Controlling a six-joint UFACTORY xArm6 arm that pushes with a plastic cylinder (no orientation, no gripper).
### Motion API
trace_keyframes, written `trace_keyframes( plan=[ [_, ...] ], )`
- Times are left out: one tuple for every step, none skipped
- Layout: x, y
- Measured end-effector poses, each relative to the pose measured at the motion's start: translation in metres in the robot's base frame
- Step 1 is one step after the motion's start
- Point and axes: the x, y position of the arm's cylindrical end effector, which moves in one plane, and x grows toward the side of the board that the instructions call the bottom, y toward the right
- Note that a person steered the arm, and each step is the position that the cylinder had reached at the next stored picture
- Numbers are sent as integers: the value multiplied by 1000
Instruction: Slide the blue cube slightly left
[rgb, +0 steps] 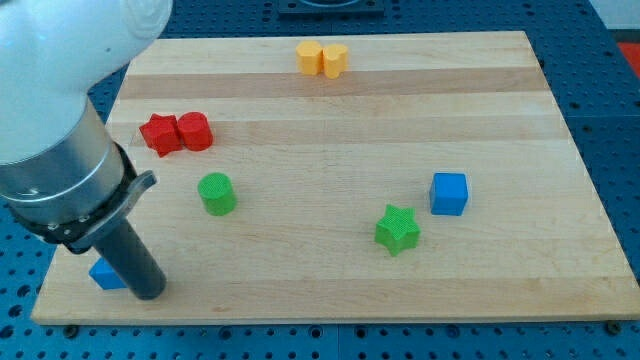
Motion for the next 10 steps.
trace_keyframes(
  plan=[
    [0, -2],
    [5, 25],
    [22, 97],
    [-11, 149],
    [-91, 178],
    [-178, 202],
    [-232, 268],
    [-209, 356],
    [-166, 374],
    [-138, 374]
  ],
)
